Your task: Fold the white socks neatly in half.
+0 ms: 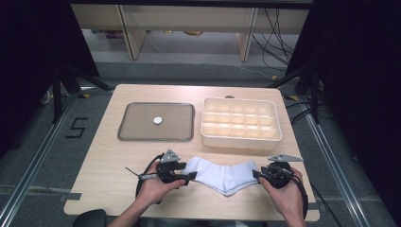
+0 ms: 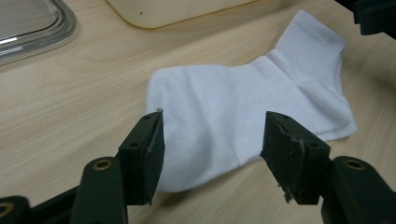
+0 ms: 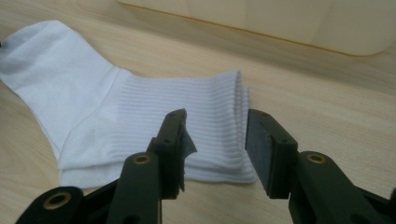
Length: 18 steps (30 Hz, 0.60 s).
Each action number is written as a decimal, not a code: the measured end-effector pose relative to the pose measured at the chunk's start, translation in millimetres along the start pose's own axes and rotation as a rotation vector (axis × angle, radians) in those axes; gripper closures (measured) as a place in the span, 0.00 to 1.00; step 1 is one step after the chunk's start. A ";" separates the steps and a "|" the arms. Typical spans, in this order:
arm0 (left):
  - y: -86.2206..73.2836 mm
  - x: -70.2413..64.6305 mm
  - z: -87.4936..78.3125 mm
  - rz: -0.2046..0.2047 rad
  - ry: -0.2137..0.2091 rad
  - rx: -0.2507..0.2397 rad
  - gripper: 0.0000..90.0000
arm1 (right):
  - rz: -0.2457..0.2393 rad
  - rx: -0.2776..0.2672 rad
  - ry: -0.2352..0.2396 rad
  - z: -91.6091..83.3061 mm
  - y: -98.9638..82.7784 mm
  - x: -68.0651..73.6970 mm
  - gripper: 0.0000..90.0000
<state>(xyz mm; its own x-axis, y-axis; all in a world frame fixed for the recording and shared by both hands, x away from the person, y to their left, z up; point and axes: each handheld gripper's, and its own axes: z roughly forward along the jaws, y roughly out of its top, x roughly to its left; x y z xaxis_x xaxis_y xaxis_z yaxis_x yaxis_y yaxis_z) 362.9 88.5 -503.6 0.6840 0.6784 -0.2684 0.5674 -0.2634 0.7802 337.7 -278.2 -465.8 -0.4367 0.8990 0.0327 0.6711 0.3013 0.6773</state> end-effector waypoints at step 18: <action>12.6 2.7 3.0 -0.027 0.024 0.067 0.53 | 0.007 0.114 0.072 1.1 20.5 25.7 1.00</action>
<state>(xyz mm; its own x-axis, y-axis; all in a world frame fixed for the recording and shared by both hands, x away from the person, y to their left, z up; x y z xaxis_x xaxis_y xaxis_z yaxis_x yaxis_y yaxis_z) 373.3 85.0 -496.2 0.6573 0.7017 -0.2748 0.6157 -0.2897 0.7328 341.0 -248.6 -451.9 -0.4708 0.8773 0.0932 0.7364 0.3325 0.5893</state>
